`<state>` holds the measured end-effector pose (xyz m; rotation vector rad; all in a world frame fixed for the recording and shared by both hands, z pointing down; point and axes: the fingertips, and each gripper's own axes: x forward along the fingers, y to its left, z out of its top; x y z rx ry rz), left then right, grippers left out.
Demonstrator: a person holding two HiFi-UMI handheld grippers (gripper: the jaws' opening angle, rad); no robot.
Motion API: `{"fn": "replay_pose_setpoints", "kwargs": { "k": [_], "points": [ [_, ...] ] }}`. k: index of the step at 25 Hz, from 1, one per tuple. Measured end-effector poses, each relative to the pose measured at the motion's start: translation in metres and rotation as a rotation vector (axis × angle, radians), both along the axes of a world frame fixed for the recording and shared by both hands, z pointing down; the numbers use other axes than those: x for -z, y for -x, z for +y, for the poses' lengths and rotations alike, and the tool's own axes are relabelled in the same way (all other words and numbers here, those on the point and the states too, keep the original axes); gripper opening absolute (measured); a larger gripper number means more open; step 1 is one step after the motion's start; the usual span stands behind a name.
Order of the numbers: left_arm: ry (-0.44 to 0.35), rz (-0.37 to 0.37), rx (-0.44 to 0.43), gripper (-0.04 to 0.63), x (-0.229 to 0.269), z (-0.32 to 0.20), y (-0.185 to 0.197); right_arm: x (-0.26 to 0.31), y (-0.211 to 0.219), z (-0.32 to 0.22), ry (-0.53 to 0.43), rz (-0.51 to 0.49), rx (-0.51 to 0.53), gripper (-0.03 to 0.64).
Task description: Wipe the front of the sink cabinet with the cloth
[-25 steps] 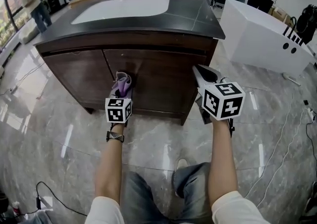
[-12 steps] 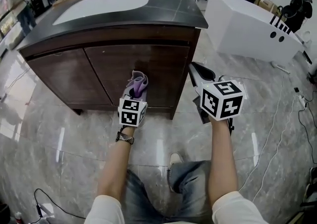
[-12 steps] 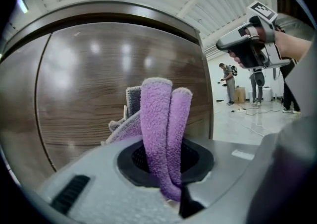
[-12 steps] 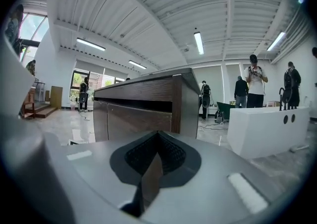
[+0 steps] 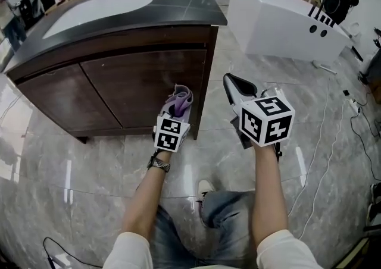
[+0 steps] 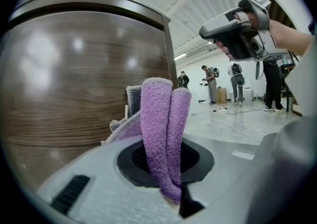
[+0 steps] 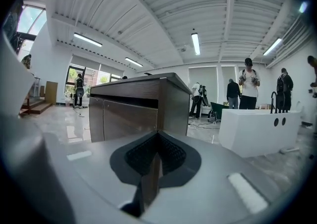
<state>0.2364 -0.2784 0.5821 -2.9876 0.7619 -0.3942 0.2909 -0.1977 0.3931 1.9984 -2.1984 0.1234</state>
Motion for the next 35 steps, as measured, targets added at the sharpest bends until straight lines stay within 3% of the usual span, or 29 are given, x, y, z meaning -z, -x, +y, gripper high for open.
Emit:
{"fn": "replay_pose_setpoints", "kwargs": {
  "k": [5,11,15,19,30,35],
  "points": [
    [-0.018,-0.054,-0.096,0.051,-0.024,0.017,-0.039,-0.008,-0.008,0.009,0.007,-0.036,-0.007,0.006],
    [0.045,-0.058,-0.119,0.051,-0.047,0.021,-0.041,-0.007,-0.011,0.009,0.002,-0.088,-0.011,0.006],
    [0.081,-0.068,-0.052,0.051,-0.069,0.0,-0.005,0.003,0.002,-0.006,-0.039,-0.158,0.001,0.006],
    [0.114,-0.088,0.034,0.051,-0.081,-0.022,0.047,0.012,0.025,-0.021,-0.058,-0.163,0.052,0.006],
    [0.106,-0.105,0.216,0.051,-0.084,-0.079,0.158,0.025,0.065,-0.05,-0.091,-0.205,0.133,0.006],
    [0.128,-0.069,0.303,0.051,-0.09,-0.099,0.196,0.023,0.078,-0.056,-0.08,-0.176,0.162,0.006]
  ]
}}
